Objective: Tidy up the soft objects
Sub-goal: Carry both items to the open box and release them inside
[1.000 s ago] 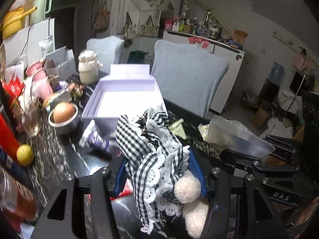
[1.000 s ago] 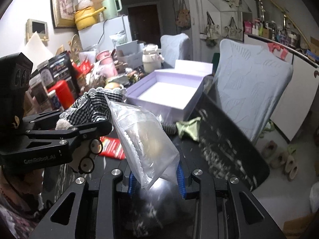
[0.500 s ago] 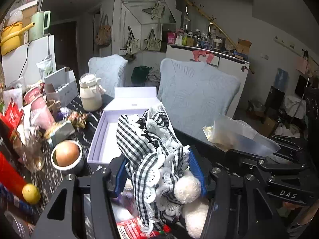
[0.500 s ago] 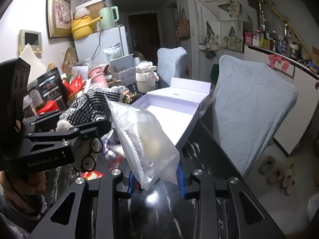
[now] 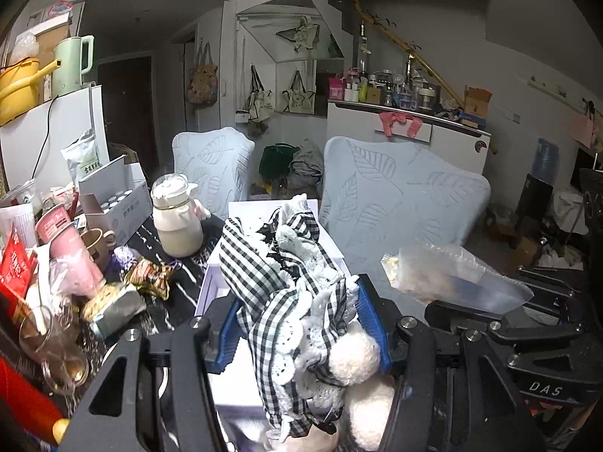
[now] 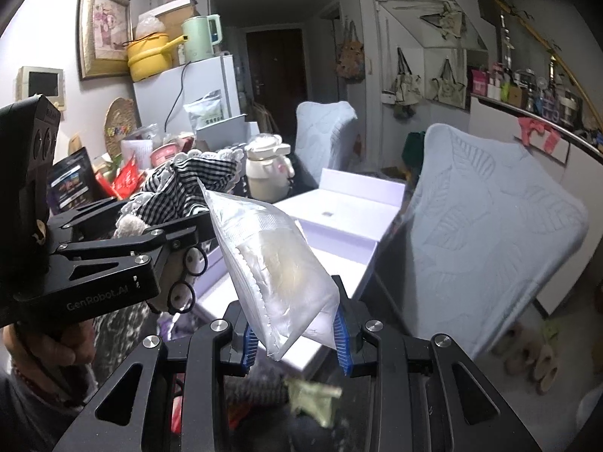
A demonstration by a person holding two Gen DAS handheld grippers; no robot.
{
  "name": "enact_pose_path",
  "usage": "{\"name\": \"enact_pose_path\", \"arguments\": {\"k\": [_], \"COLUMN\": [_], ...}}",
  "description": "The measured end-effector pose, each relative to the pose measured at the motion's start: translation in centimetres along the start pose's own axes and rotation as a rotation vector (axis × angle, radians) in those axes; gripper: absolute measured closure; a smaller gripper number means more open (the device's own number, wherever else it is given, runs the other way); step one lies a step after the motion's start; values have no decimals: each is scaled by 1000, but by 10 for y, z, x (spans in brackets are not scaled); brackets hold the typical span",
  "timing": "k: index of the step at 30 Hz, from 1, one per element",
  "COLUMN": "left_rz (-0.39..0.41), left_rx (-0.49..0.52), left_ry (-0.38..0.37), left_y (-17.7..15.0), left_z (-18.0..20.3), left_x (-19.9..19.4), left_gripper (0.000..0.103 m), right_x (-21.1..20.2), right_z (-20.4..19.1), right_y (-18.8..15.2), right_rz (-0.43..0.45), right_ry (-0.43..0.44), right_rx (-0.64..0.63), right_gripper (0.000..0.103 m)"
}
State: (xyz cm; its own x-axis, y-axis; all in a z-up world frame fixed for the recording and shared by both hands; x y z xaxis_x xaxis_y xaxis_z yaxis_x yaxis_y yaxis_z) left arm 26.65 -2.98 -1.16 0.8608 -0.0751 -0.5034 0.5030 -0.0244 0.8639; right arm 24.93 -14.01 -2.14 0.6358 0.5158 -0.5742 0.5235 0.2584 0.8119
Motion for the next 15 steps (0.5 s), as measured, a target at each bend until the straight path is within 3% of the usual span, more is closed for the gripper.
{"name": "enact_pose_path", "arguments": {"k": [15], "left_rz": [-32], "left_rx": [31], "left_ry": [88], "left_y": [32], "left_z": [-24], "left_x": [89], "left_gripper": [48], "right_x": [80], "right_z": [38], "right_y": [48], "right_rz": [-43], "right_ry": [0], "right_rx": [-40], "right_gripper": [71]}}
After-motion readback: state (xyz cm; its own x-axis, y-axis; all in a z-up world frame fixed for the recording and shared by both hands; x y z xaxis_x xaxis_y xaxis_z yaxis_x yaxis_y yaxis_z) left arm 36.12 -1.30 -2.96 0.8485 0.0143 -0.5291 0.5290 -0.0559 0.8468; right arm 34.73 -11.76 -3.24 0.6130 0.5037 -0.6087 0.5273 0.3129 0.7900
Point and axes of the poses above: each gripper's, at about its wrist camera, not at the fingertips, and x roughly the way its jaws point, z to its right, y to its top, the point moved 9 cm from there along x, roughly the way its jaws point, and after that the axes turned 3 degrees about y, right-handed, at the moved point
